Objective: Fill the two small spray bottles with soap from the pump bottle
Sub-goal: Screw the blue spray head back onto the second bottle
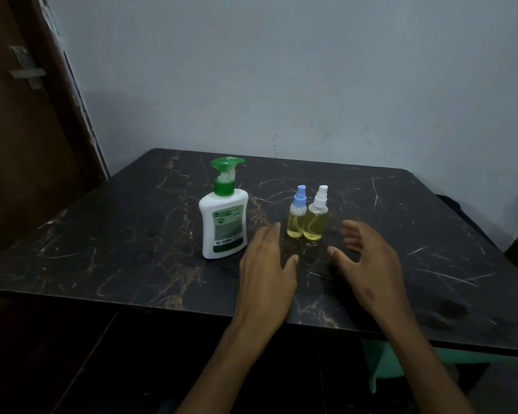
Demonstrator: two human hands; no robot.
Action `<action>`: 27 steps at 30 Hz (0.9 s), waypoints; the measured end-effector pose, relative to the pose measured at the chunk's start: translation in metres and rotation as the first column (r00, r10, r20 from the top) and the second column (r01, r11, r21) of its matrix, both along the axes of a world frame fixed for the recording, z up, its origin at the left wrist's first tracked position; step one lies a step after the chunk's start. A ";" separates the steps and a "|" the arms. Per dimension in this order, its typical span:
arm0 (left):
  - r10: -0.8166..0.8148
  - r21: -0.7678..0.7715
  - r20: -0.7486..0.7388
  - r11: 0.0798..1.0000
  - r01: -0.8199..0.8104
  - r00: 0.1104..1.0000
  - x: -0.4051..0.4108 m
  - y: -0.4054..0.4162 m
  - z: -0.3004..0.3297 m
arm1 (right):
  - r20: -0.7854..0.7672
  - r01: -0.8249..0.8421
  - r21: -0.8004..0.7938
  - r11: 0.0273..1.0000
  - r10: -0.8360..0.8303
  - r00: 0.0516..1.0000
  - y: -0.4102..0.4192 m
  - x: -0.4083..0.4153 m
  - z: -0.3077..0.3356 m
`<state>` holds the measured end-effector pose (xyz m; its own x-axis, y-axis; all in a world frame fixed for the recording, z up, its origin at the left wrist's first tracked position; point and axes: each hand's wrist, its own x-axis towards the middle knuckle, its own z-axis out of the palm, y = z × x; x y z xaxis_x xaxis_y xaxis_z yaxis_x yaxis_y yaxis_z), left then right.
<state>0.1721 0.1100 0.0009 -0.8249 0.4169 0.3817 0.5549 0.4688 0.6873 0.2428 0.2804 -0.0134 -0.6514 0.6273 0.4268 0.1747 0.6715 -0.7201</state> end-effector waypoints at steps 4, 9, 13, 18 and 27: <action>0.029 0.185 -0.075 0.983 -0.014 0.997 0.020 -0.038 0.001 | -0.056 -0.017 0.004 1.000 0.017 0.998 -0.021 0.025 -0.002; 0.166 0.374 -0.150 0.922 -0.100 0.975 0.009 -0.077 0.014 | -0.080 -0.097 0.024 0.995 0.099 0.992 -0.049 0.033 -0.008; 0.276 0.372 -0.149 0.906 -0.205 0.949 -0.014 -0.093 0.018 | -0.079 -0.151 0.039 0.988 0.153 0.985 -0.067 0.029 -0.016; 0.241 0.232 -0.028 0.946 -0.228 0.970 -0.057 -0.096 0.018 | -0.069 -0.156 0.040 0.987 0.159 0.985 -0.068 0.026 -0.019; 0.003 0.134 0.069 0.991 -0.012 0.998 -0.100 -0.094 0.015 | -0.057 -0.134 -0.048 0.990 0.131 0.990 -0.048 0.024 -0.012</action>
<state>0.0719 0.0156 0.0155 -0.8540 0.3594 0.3763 0.5011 0.3732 0.7808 0.2667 0.2329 -0.0254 -0.7076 0.5587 0.4327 0.0469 0.6481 -0.7601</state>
